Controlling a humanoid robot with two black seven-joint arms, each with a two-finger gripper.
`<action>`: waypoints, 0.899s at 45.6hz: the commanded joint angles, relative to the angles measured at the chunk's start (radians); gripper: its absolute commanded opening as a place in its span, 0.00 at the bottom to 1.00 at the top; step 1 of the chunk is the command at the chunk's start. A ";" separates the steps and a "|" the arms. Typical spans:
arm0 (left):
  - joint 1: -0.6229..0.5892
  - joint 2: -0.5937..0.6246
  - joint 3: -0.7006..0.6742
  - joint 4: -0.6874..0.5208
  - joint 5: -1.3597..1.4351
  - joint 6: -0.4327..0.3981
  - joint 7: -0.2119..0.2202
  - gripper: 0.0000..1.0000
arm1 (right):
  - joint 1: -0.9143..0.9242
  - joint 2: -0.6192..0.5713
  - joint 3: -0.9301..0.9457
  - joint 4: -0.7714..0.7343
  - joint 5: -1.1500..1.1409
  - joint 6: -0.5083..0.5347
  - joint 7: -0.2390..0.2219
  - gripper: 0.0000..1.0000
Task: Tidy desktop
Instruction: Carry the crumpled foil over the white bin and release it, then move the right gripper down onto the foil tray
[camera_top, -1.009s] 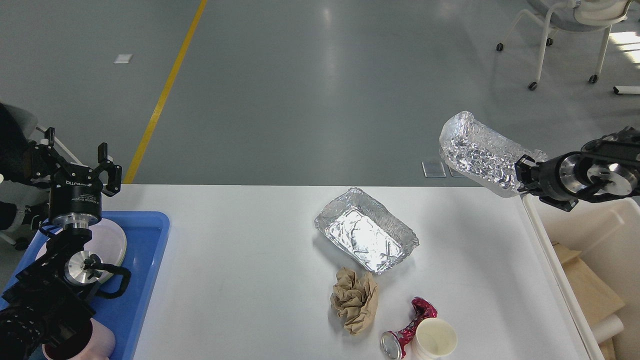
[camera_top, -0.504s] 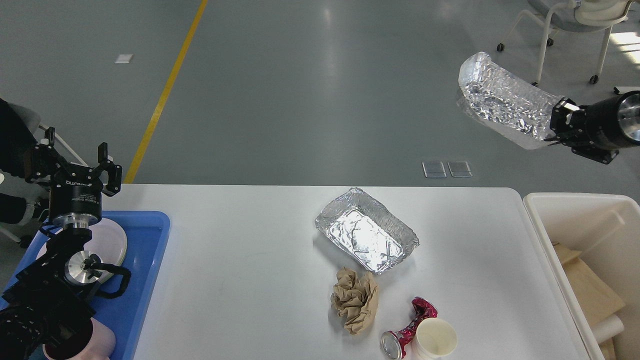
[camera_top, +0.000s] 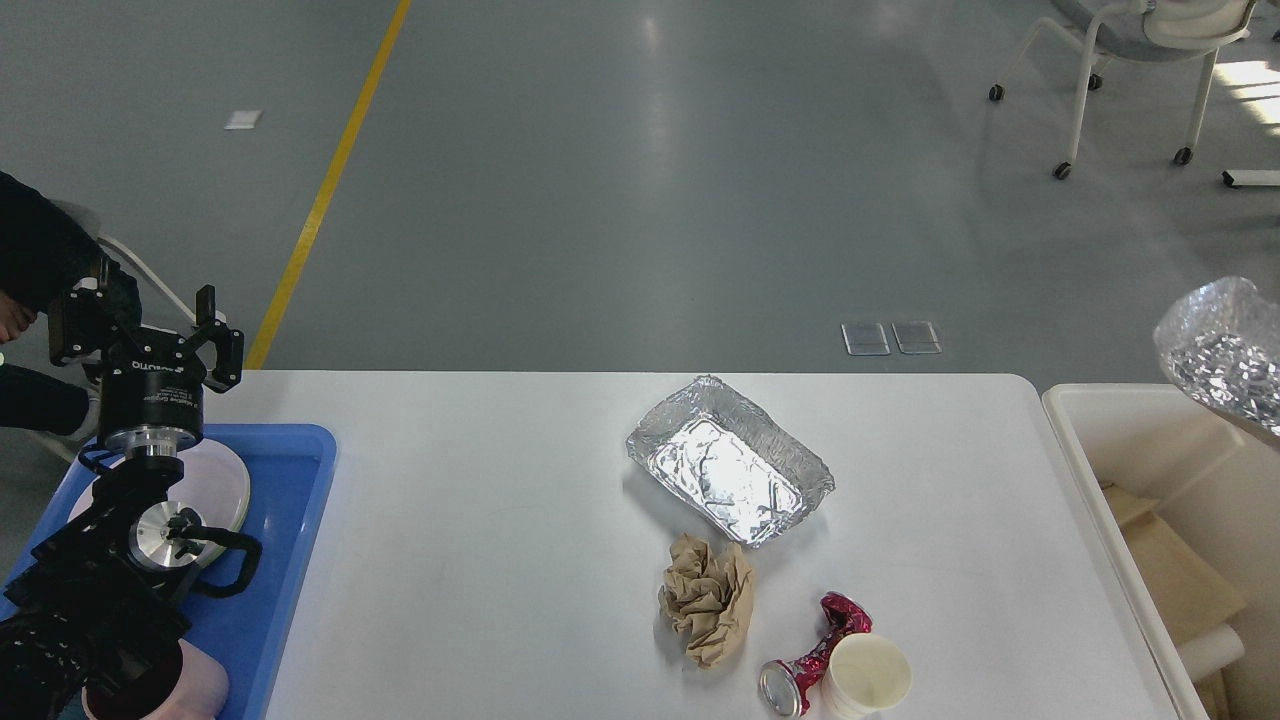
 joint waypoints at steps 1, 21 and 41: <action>0.000 0.000 0.000 0.000 0.000 0.000 0.000 0.97 | -0.130 0.010 0.035 -0.013 0.000 -0.041 0.002 0.00; 0.000 0.000 0.000 0.000 0.000 0.000 0.000 0.97 | -0.199 0.086 0.054 -0.029 0.011 -0.110 -0.001 1.00; 0.000 0.000 0.000 0.000 0.000 0.000 0.001 0.97 | 0.339 0.174 -0.190 0.179 0.014 -0.073 -0.009 1.00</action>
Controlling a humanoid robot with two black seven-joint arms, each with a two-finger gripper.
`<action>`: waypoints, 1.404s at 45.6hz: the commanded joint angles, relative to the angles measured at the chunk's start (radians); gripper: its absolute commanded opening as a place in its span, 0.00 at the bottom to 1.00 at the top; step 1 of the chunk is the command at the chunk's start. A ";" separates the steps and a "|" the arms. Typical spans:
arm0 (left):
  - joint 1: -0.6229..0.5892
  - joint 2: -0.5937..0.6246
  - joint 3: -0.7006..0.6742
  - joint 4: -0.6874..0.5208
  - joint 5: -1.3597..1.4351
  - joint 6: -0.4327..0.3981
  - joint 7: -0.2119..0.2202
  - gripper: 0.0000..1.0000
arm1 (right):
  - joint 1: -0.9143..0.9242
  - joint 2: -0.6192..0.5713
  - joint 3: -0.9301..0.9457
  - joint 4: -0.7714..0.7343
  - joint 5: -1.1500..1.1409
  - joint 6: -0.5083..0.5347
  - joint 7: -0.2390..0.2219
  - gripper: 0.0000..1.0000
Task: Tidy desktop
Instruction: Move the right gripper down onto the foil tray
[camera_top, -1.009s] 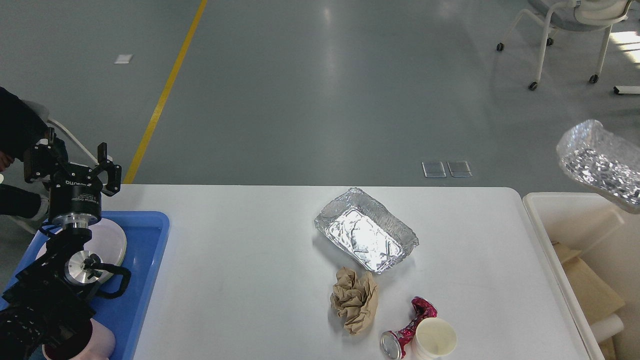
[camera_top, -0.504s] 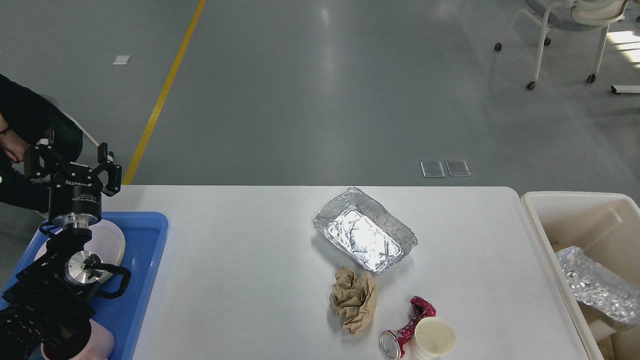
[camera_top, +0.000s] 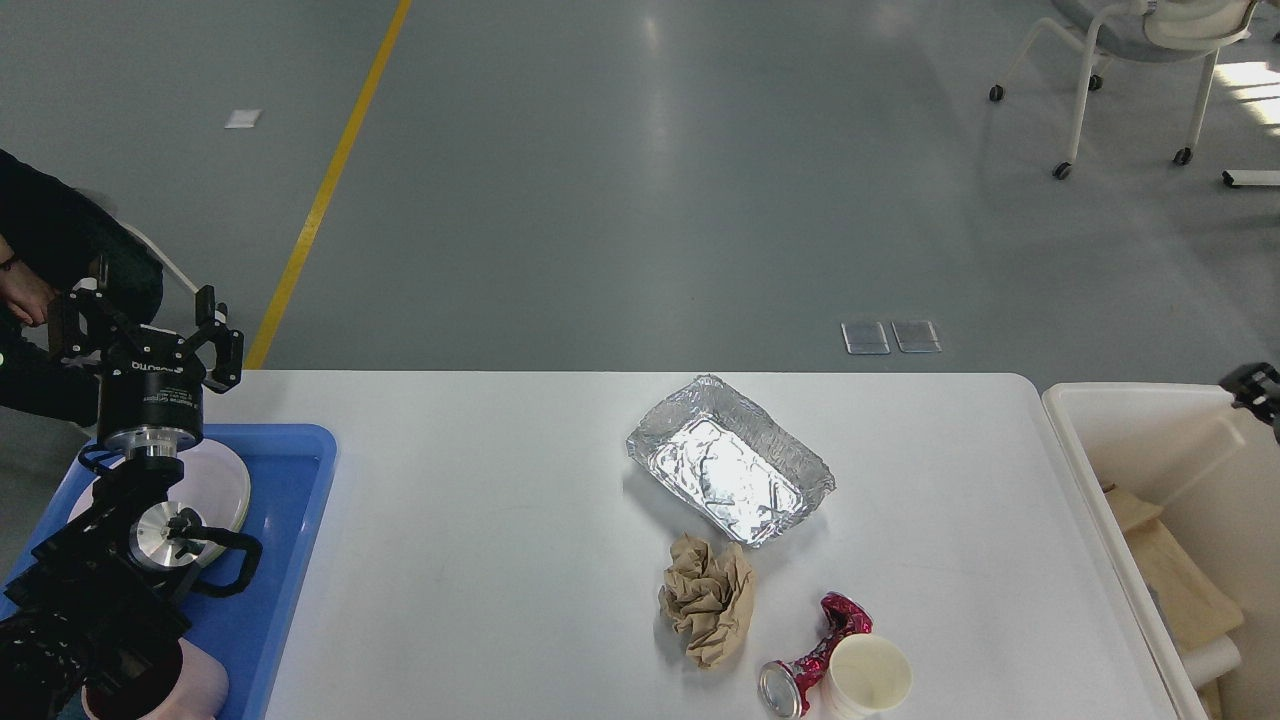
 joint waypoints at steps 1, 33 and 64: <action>0.000 0.000 0.000 0.000 0.000 0.000 0.000 0.97 | 0.202 0.046 -0.092 0.115 0.002 0.036 -0.002 1.00; 0.000 0.000 0.000 0.000 0.000 0.000 0.000 0.97 | 0.970 0.388 -0.140 0.534 0.144 0.705 0.007 1.00; 0.000 0.000 0.000 0.000 0.000 0.000 0.002 0.97 | 0.254 0.560 -0.024 0.430 0.192 0.256 0.002 0.99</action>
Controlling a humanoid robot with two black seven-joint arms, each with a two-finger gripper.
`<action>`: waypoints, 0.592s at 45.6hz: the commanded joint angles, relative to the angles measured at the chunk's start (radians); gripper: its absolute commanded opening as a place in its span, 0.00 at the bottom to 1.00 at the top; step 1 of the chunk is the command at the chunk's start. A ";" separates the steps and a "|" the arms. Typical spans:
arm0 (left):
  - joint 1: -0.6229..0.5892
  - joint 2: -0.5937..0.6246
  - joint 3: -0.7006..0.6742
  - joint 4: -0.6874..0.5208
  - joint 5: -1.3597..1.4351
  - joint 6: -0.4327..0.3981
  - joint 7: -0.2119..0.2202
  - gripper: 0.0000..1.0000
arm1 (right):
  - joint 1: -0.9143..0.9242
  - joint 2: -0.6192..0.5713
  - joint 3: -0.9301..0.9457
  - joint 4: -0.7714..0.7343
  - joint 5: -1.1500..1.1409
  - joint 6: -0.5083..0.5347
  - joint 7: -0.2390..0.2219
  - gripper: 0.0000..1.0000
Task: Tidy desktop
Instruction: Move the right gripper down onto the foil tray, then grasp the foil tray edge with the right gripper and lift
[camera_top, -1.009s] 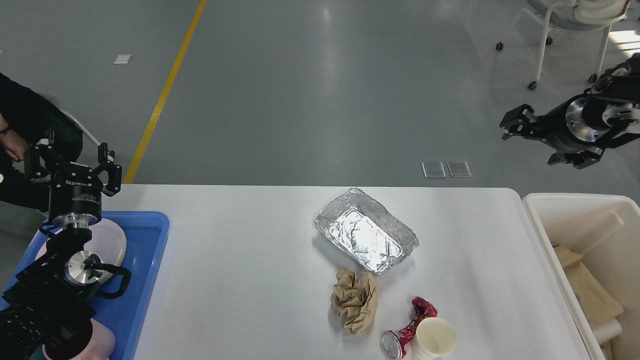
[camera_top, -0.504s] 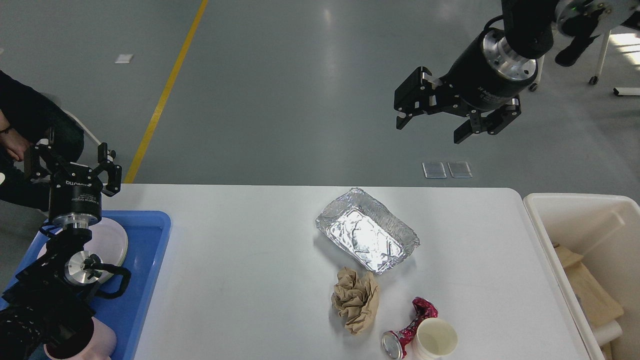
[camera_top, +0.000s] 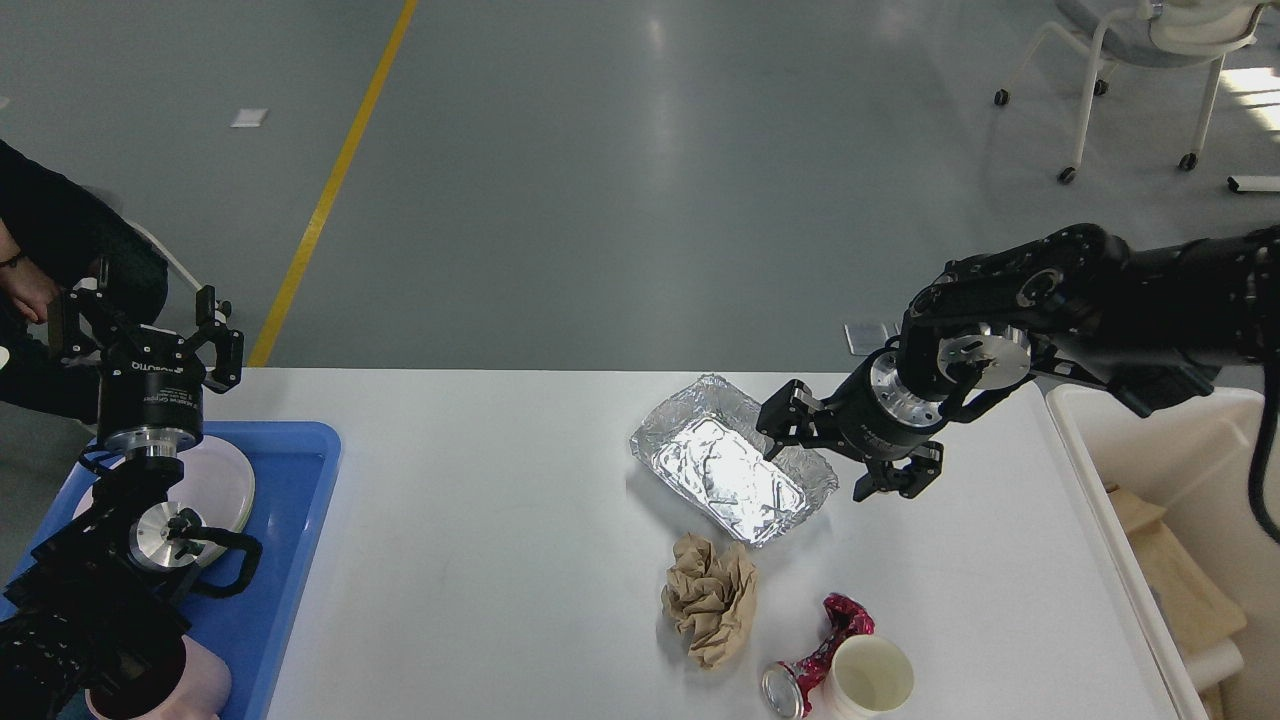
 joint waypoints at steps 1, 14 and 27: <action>0.000 0.000 0.000 0.000 0.000 0.000 0.000 0.97 | -0.121 0.082 0.003 -0.048 -0.005 -0.137 0.000 0.99; 0.000 0.000 0.000 0.000 0.000 0.000 0.000 0.97 | -0.277 0.127 0.042 -0.174 -0.008 -0.297 0.001 0.99; 0.000 0.000 0.000 0.000 0.000 0.000 0.000 0.97 | -0.399 0.182 0.047 -0.280 -0.014 -0.340 0.001 0.99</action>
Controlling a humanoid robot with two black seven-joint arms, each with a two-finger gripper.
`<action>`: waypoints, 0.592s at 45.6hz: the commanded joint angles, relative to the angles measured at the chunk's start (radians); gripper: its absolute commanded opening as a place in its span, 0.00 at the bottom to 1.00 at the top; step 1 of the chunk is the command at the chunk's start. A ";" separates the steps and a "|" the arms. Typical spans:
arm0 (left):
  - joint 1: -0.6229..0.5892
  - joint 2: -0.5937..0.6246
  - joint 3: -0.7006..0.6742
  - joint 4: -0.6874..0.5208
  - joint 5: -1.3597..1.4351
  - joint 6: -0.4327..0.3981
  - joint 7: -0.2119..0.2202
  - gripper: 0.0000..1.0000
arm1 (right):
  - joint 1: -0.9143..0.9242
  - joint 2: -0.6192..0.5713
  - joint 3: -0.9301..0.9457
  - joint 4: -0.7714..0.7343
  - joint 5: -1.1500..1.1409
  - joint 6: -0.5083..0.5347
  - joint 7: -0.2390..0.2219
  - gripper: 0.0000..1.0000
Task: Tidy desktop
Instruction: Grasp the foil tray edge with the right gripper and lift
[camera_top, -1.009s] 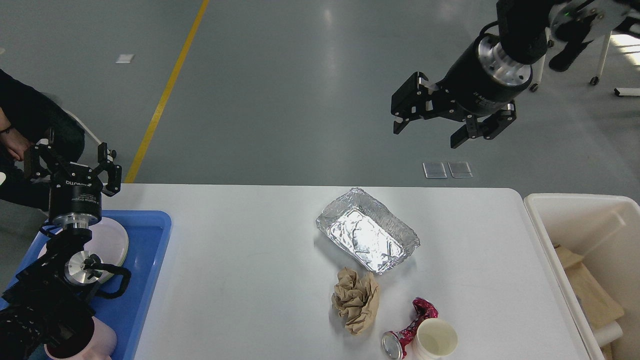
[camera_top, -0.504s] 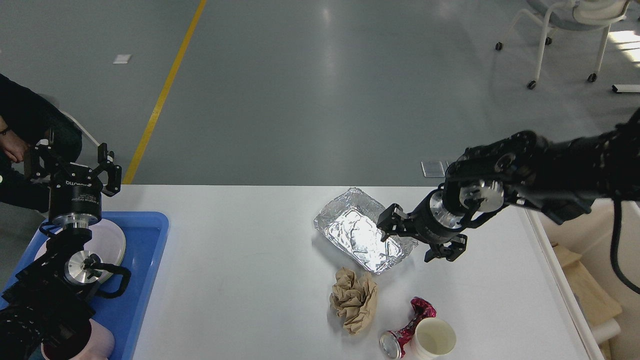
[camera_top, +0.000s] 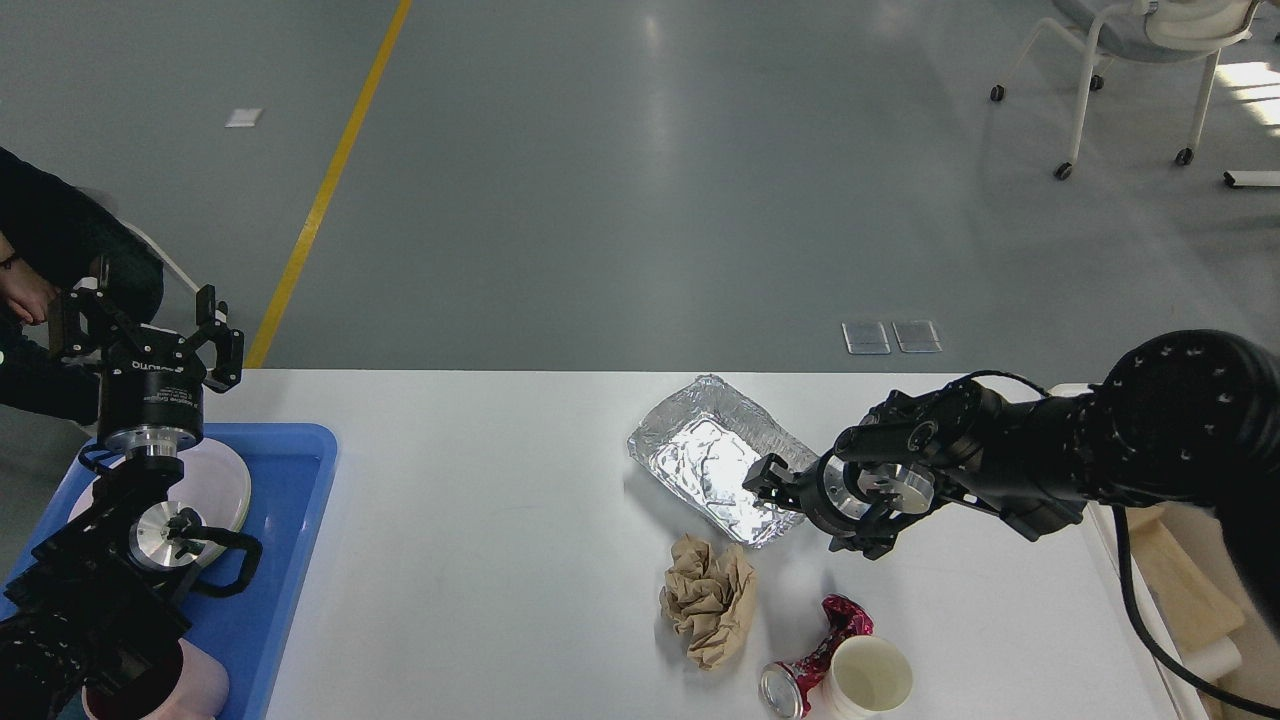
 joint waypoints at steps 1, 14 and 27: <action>0.000 0.000 0.000 0.000 0.000 0.000 0.000 0.97 | -0.029 0.008 0.000 -0.014 -0.002 -0.025 0.001 0.99; 0.000 -0.002 0.000 0.000 0.000 0.000 0.000 0.97 | -0.090 0.041 -0.017 -0.032 -0.008 -0.265 -0.001 0.60; 0.000 0.000 0.000 0.000 0.000 0.000 0.000 0.97 | -0.087 0.048 -0.020 -0.021 -0.048 -0.274 -0.006 0.00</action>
